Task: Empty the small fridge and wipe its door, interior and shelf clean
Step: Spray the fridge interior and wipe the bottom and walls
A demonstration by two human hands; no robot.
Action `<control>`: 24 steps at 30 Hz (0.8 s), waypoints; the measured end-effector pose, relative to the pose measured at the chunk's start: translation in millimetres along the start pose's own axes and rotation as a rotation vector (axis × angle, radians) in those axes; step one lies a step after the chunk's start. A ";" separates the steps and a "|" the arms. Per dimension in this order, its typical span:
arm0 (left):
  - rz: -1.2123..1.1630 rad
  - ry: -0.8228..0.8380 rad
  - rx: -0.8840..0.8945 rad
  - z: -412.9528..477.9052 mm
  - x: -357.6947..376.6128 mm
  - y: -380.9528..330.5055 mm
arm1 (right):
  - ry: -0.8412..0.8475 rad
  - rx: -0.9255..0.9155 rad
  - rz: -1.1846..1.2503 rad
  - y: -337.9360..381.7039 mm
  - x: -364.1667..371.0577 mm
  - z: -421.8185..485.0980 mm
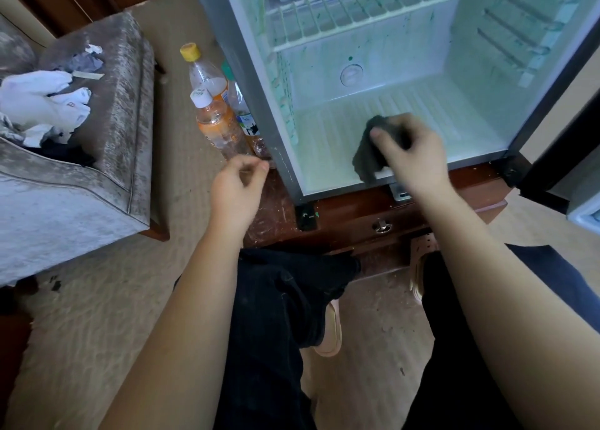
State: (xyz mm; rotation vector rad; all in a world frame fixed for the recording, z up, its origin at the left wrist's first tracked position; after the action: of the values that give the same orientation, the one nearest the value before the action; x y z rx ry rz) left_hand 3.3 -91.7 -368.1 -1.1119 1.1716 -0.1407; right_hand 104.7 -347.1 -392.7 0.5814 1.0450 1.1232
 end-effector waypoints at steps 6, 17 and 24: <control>-0.172 -0.012 0.041 9.0 3.9 -14.1 | 0.450 -0.037 -0.608 -33.3 76.9 -4.8; -0.495 0.133 -0.112 14.6 13.6 -13.7 | 0.625 -0.174 -0.853 -49.6 139.1 99.7; -0.508 0.134 -0.115 16.8 16.3 -10.2 | 0.368 -0.030 -0.008 -42.2 180.7 126.9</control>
State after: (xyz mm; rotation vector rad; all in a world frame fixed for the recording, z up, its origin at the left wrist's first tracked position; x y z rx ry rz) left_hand 28.1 -96.3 -371.9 -1.5050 1.0010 -0.5521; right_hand 248.5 -181.1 -440.4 0.3520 1.3407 1.2655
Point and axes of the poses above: each hand's wrist, its own z-axis towards the middle knuckle, its own x-axis out of the palm, y = z × x, the point moved 5 cm from there along z, towards the middle knuckle, and after that the axes turned 15 degrees about -x, right-handed, at the moved point
